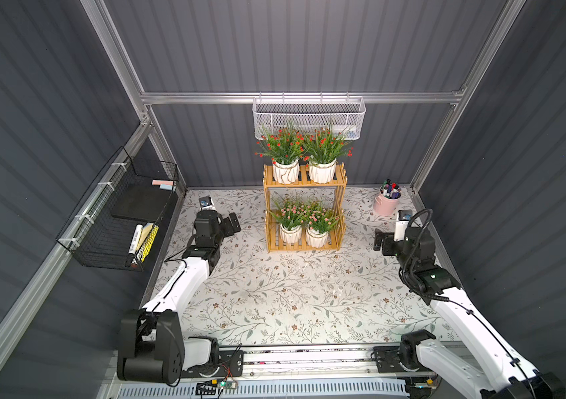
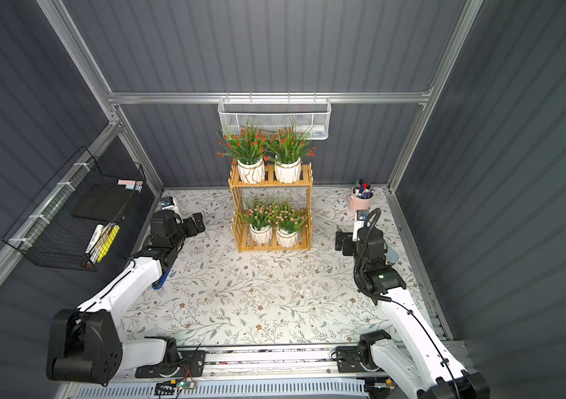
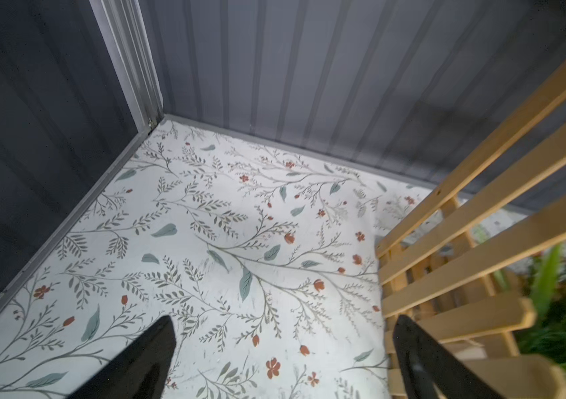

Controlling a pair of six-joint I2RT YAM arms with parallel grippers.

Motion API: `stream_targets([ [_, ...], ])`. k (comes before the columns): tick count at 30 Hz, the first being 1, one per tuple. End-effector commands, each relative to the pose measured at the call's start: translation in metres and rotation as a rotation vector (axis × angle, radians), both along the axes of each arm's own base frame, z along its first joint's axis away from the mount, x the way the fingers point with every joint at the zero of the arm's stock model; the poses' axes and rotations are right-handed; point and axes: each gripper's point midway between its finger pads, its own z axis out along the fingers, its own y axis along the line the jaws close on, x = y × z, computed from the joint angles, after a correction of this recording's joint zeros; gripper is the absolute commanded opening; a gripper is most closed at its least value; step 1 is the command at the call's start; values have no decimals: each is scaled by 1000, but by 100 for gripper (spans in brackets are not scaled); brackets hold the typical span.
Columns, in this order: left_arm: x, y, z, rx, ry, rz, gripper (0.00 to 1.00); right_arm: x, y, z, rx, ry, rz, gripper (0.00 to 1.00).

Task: Place the baby's breath potted plants on the rack by color
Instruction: Reset both arms

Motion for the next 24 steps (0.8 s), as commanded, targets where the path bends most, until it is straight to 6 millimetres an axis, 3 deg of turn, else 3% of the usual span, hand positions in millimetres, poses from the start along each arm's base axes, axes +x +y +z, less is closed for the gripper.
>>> stream_targets([
  [1,0,8,-2,113,-104,-8,99,8,-2,5,53,-114,26,99],
  [3,-3,16,-20,196,-92,8,100,12,-14,-9,23,-116,-16,99],
  [5,-3,11,-37,231,-93,-44,99,17,-20,-28,69,-75,-30,99],
  [9,-6,7,-36,192,-216,-59,99,31,-21,-63,25,-53,-15,99],
  [16,10,8,-47,206,-259,-96,99,47,-26,-112,41,-77,11,99],
  [20,15,13,-69,180,-252,-111,99,59,-23,-133,101,-37,84,99],
  [24,16,19,-70,158,-248,-94,100,61,-21,-135,99,-38,101,99],
])
